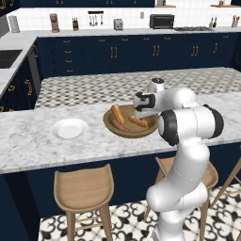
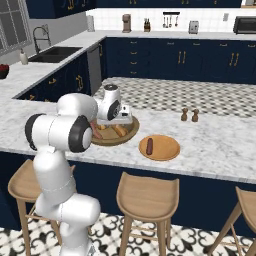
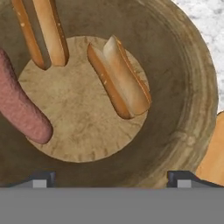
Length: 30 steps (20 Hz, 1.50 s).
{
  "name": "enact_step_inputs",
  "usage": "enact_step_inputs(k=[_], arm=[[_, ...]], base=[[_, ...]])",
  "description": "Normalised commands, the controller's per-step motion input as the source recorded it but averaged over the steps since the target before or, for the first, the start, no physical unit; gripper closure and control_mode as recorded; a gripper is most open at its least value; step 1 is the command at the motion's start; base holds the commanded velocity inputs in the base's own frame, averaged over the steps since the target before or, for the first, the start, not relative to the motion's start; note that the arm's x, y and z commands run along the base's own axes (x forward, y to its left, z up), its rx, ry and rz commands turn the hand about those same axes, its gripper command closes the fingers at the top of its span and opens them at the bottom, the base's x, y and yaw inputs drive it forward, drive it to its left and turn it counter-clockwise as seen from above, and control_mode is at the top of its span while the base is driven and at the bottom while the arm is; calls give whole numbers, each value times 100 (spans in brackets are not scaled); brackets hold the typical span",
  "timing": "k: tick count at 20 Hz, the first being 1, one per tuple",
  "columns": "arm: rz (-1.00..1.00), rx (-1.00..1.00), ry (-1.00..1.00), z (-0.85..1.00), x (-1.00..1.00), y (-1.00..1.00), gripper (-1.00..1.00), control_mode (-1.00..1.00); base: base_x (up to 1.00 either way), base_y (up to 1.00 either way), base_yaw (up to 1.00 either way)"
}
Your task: Place one bun and one sausage from the bowl on each plate.
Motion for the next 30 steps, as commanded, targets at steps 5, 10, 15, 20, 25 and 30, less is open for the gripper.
enact_step_inputs(k=[5, 10, 15, 20, 25, 30], arm=[[0, 0, 1, -23, 23, -2, -100, -100], [0, 0, 1, -20, 25, 0, -100, -100], [1, 0, 3, -5, 33, -2, -100, -100], [26, 0, 19, -11, 37, -1, -100, -100], [18, 0, 4, -7, 37, -22, -100, -100], [5, 0, 0, -25, 13, -6, -100, -100]], base=[[0, 0, 0], [0, 0, 0], [0, 0, 0], [0, 0, 0], [0, 0, 0], [0, 0, 0]])
